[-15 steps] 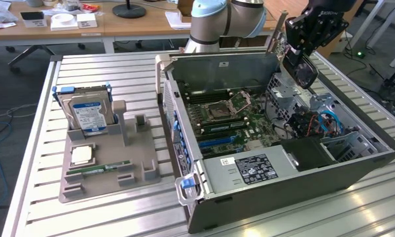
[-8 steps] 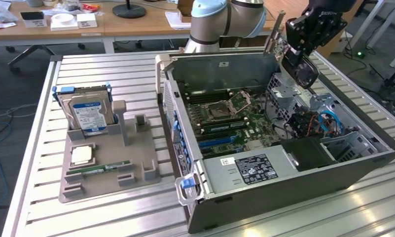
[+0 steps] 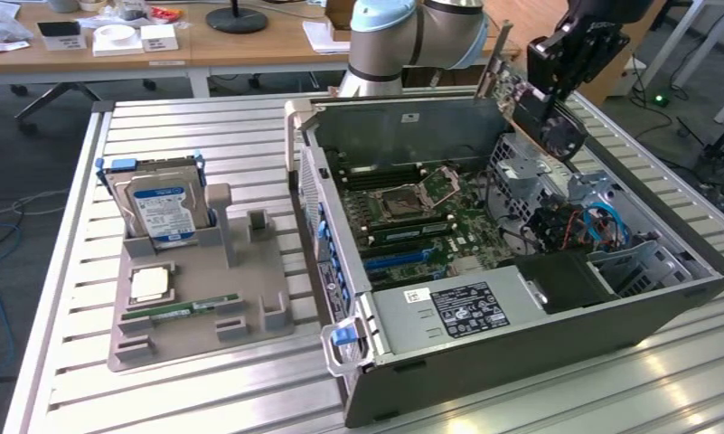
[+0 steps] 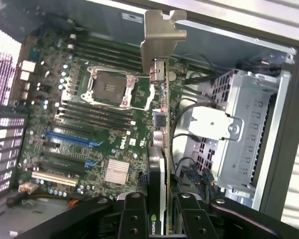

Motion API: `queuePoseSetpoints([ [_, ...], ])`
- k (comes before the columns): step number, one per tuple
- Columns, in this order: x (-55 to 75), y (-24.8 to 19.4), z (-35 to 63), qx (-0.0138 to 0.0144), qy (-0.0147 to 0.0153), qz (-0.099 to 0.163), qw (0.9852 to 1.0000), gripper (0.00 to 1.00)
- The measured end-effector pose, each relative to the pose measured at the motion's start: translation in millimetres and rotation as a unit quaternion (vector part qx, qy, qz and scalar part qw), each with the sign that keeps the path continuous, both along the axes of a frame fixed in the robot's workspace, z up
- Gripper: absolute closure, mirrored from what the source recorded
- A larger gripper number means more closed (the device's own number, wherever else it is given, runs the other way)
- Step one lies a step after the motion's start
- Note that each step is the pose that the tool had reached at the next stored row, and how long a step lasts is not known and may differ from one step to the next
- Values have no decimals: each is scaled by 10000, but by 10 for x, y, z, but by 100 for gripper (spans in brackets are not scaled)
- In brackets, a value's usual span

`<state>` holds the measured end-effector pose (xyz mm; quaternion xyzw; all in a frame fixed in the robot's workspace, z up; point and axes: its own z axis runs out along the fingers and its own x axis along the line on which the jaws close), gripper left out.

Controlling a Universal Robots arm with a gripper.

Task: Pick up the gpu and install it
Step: 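Insert the gpu into the slot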

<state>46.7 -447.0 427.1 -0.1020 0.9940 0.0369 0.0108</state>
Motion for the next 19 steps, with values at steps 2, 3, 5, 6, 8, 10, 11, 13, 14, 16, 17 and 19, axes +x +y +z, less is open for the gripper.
queuePoseSetpoints([
  [2,0,0,-2,-5,0,188,9998,73],
  [3,0,0,-2,-8,0,278,9996,73],
  [5,-1,0,-3,-15,0,458,9989,73],
  [6,-1,0,-3,-18,0,548,9985,73],
  [8,-1,0,-4,-25,0,730,9973,73],
  [10,-2,0,-6,-31,0,918,9958,73],
  [11,-2,0,-6,-33,0,1007,9949,73],
  [13,-2,0,-7,-36,-1,1185,9929,73],
  [14,-2,0,-9,-36,-1,1275,9918,73],
  [16,-2,0,-9,-39,-1,1458,9893,73],
  [17,-2,0,-10,-41,-1,1547,9879,73],
  [19,-3,0,-11,-44,-1,1724,9850,73],
])
